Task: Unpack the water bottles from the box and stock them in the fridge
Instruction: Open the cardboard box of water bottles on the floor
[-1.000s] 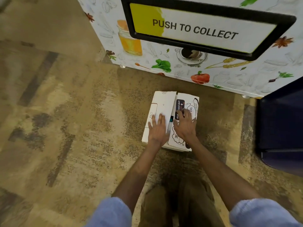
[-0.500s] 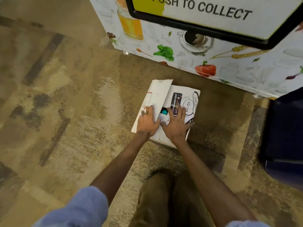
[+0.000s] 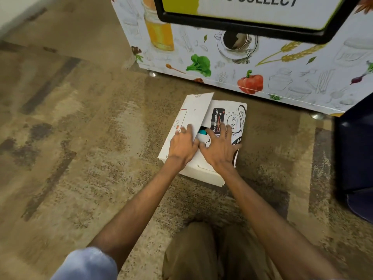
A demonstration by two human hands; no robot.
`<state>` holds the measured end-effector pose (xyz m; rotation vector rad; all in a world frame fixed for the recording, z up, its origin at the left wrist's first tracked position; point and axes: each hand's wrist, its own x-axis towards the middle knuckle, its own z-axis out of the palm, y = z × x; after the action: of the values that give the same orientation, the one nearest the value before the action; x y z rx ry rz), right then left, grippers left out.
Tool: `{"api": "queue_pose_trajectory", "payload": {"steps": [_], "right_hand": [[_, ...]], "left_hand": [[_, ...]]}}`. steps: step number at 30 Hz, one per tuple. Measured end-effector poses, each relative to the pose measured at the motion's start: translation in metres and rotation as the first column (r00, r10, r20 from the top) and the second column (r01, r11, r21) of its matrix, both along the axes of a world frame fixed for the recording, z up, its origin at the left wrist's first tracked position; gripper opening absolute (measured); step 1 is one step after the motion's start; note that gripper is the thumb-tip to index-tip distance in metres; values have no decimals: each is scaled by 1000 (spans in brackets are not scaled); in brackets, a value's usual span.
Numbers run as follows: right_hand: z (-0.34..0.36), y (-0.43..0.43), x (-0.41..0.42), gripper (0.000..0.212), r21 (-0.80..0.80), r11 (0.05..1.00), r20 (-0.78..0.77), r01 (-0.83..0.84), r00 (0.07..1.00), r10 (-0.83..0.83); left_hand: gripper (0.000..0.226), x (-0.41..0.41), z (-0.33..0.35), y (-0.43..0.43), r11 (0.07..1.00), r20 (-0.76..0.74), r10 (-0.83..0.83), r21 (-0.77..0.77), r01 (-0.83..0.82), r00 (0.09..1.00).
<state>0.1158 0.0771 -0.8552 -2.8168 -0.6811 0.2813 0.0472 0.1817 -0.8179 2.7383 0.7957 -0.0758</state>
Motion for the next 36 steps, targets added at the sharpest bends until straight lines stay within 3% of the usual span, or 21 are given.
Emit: {"api": "queue_pose_trajectory", "payload": {"steps": [4,9,12,14,16,18,20,26,29,36], "right_hand": [[13,-12,-2,57,119,993,-7,11,1000,-10],[50,-26,2,49,494,867,-56,70,997,-48],[64,-47,10,43,612,788,-6,58,998,-69],[65,-64,16,41,641,762,-1,95,992,-123],[65,-80,22,42,637,756,-5,152,981,-193],[66,-93,29,46,621,765,10,171,974,-225],[64,-106,38,47,598,789,45,138,978,-204],[27,-124,47,59,370,914,84,168,973,-213],[-4,-119,44,65,259,941,7,218,974,-228],[-31,-84,35,75,236,916,-249,324,931,-265]], "left_hand": [[27,-7,24,11,999,104,-52,5,52,993],[18,-29,58,61,996,242,49,55,-64,969],[34,-50,54,94,966,196,198,127,-226,960],[61,-62,37,103,950,94,270,134,-281,958],[82,-66,18,101,947,-35,291,156,-282,956],[80,-61,4,88,963,-69,249,126,-240,966],[74,-49,-3,65,989,-57,128,78,-123,990],[86,-3,-17,5,977,-61,-200,-83,195,978],[86,8,-28,-11,975,-31,-206,-91,202,978],[74,10,-28,-4,978,117,-175,-92,186,978]]}}
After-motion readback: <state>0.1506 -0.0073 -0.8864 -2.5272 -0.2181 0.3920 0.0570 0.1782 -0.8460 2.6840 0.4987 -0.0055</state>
